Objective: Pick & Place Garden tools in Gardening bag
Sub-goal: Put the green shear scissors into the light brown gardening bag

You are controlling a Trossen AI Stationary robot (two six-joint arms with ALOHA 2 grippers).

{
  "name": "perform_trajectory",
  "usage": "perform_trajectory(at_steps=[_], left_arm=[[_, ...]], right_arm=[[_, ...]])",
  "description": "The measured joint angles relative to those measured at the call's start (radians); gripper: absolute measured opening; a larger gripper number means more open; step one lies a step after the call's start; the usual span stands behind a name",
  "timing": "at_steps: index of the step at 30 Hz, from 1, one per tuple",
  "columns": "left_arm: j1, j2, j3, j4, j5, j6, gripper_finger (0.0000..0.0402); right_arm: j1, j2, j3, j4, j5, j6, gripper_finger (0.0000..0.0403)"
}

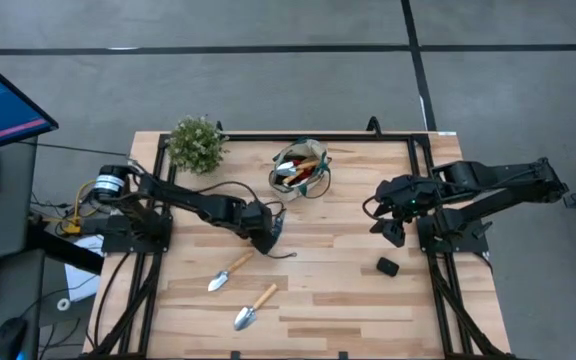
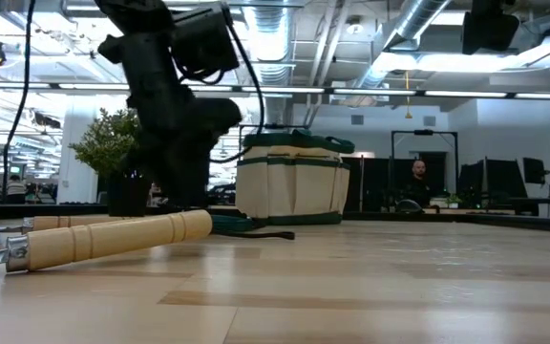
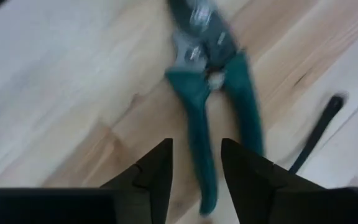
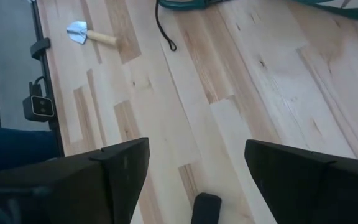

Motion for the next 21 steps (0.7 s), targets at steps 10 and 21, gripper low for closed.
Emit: perform_trajectory(at_steps=[10,21], left_arm=[[-0.033,0.119,0.048,0.0,-0.022,-0.004,0.0131],[-0.027,0.171,0.046,-0.026,-0.027,-0.079,0.0042]], right_arm=[[0.0,0.0,0.0,-0.01,0.0,-0.002,0.0256],[0.038,0.0,0.0,-0.016,-0.001,-0.001,0.0256]])
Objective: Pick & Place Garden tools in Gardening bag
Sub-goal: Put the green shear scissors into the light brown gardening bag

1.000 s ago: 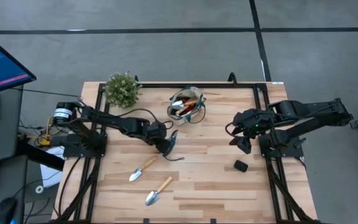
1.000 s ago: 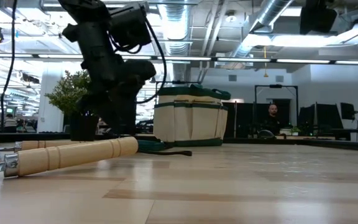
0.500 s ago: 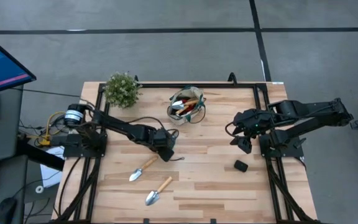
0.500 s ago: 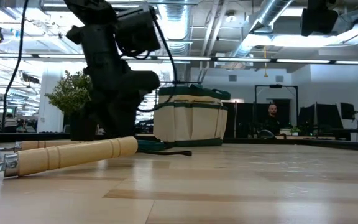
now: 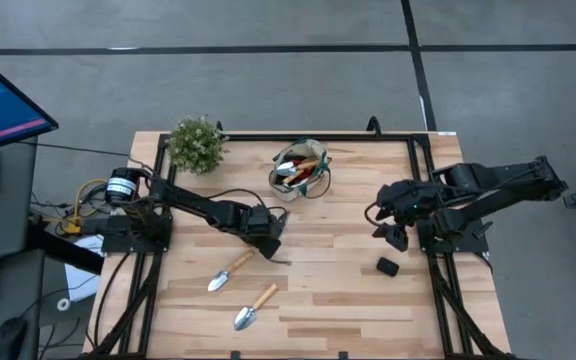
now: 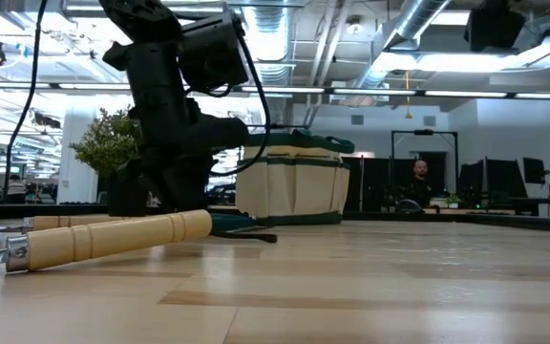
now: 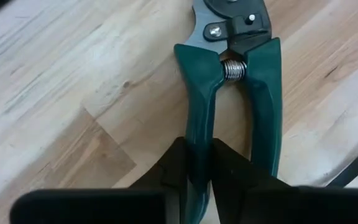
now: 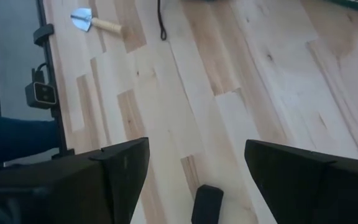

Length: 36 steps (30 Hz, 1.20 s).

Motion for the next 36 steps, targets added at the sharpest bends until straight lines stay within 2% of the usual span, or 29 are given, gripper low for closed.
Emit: perform_trajectory(at_steps=[3,7,14,20,25,30,36], left_arm=[[0.002,-0.02,-0.001,0.001,0.001,-0.006,0.0042],[0.002,-0.109,-0.009,-0.013,-0.006,-0.035,0.0042],[0.001,-0.369,-0.006,0.05,0.001,-0.06,0.0042],[0.001,-0.594,-0.003,0.313,0.092,-0.059,0.0042],[-0.003,-0.72,-0.003,0.561,0.121,-0.001,0.0042],[-0.017,-0.762,-0.001,0.762,0.197,0.067,0.0042],[-0.041,-0.744,-0.001,0.89,0.327,0.079,0.0042]], right_arm=[[0.016,0.0,0.0,0.0,0.0,0.0,0.0256],[0.03,0.0,0.0,-0.004,0.001,0.0,0.0256],[0.046,-0.002,0.0,-0.015,0.062,-0.002,0.0256],[0.046,-0.011,-0.001,-0.014,0.073,-0.002,0.0256],[0.046,-0.025,-0.001,-0.011,0.079,-0.006,0.0256],[0.046,-0.027,-0.001,-0.009,0.079,-0.008,0.0256],[0.046,-0.026,-0.001,-0.001,0.08,-0.01,0.0256]])
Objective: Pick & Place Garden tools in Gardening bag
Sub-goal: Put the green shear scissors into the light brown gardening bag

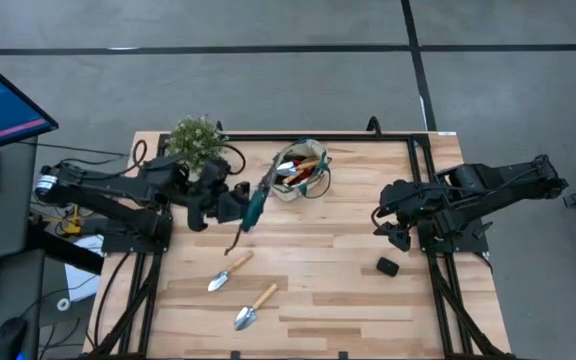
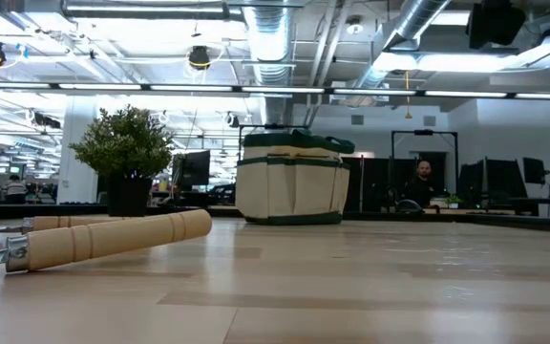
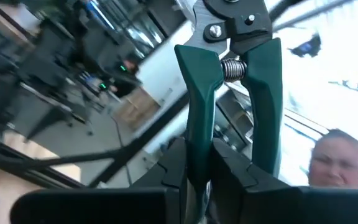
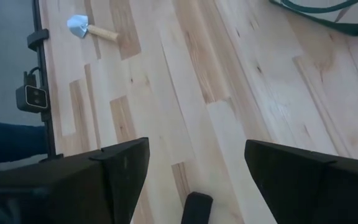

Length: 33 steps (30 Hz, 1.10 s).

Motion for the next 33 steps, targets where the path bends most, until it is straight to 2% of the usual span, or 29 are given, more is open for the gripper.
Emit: perform_trajectory(at_steps=[9,16,19,23,25,31,33], left_arm=[[-0.083,0.055,0.0,0.133,0.147,0.022,0.0043],[-0.113,0.062,0.0,0.154,0.131,0.075,0.0044],[-0.112,0.062,0.0,0.145,0.013,0.201,0.0044],[-0.089,0.062,0.0,0.053,-0.165,0.391,0.0044],[-0.082,0.067,0.0,0.025,-0.329,0.491,0.0044],[-0.079,0.117,0.0,0.012,-0.913,0.816,0.0044],[-0.078,0.133,0.0,0.017,-1.068,0.931,0.0044]], right_arm=[[0.0,0.0,0.0,0.021,0.0,0.016,0.0256],[0.0,0.0,0.0,0.022,0.0,0.044,0.0256],[0.0,0.0,0.0,0.022,0.0,0.045,0.0256],[0.0,0.0,0.0,0.022,0.0,0.061,0.0256],[0.0,0.0,0.0,0.022,0.0,0.063,0.0256],[0.0,0.0,0.0,0.022,0.0,0.097,0.0256],[0.0,0.0,0.0,0.022,0.0,0.099,0.0256]])
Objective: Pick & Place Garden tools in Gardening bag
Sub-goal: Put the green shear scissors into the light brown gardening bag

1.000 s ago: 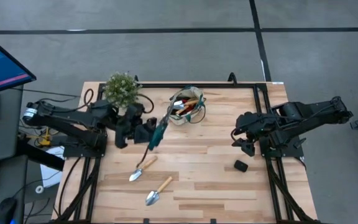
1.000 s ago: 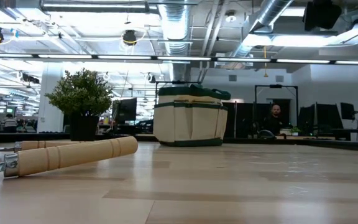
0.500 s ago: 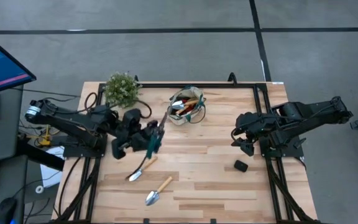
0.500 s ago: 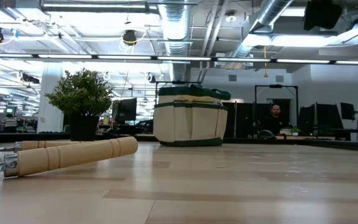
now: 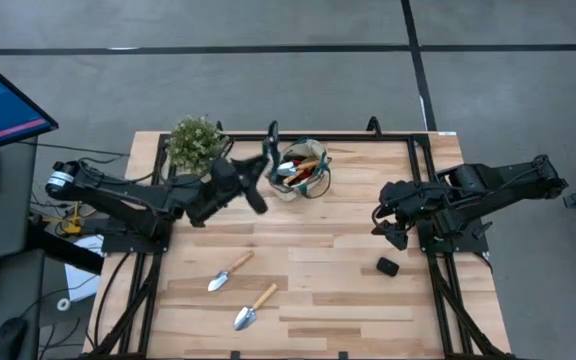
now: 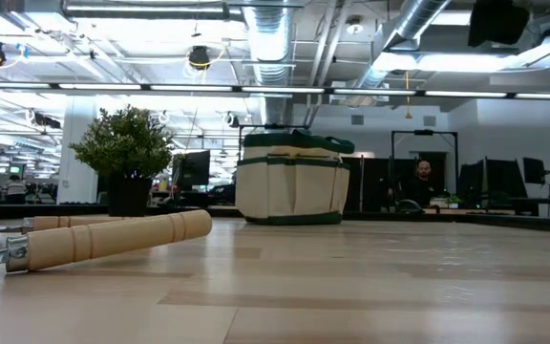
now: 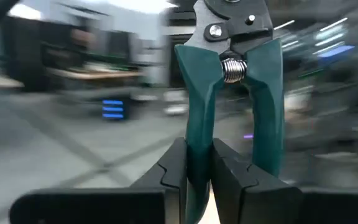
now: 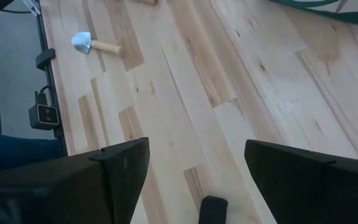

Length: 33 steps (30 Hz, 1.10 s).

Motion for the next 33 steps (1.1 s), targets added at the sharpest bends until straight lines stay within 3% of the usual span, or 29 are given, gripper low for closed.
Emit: perform_trajectory(at_steps=[3,8,12,19,27,33], left_arm=[[0.024,0.02,0.0,0.015,-0.17,0.15,0.0044],[0.083,0.022,0.001,0.045,-0.323,0.34,0.0044],[0.13,0.024,0.006,0.083,-0.333,0.492,0.0044],[0.16,0.035,0.14,0.09,-0.323,0.716,0.0044],[0.16,0.069,0.238,0.085,-0.293,0.851,0.0044],[0.151,0.09,0.257,0.093,-0.27,0.854,0.0044]], right_arm=[[-0.003,0.0,0.0,0.0,0.0,0.016,0.0256],[-0.024,0.0,0.0,0.0,0.0,0.026,0.0256],[-0.044,0.0,0.0,0.0,-0.001,0.034,0.0256],[-0.073,0.0,0.001,-0.001,-0.003,0.052,0.0256],[-0.082,0.0,0.001,0.002,-0.002,0.06,0.0256],[-0.082,0.0,0.001,0.009,-0.001,0.079,0.0256]])
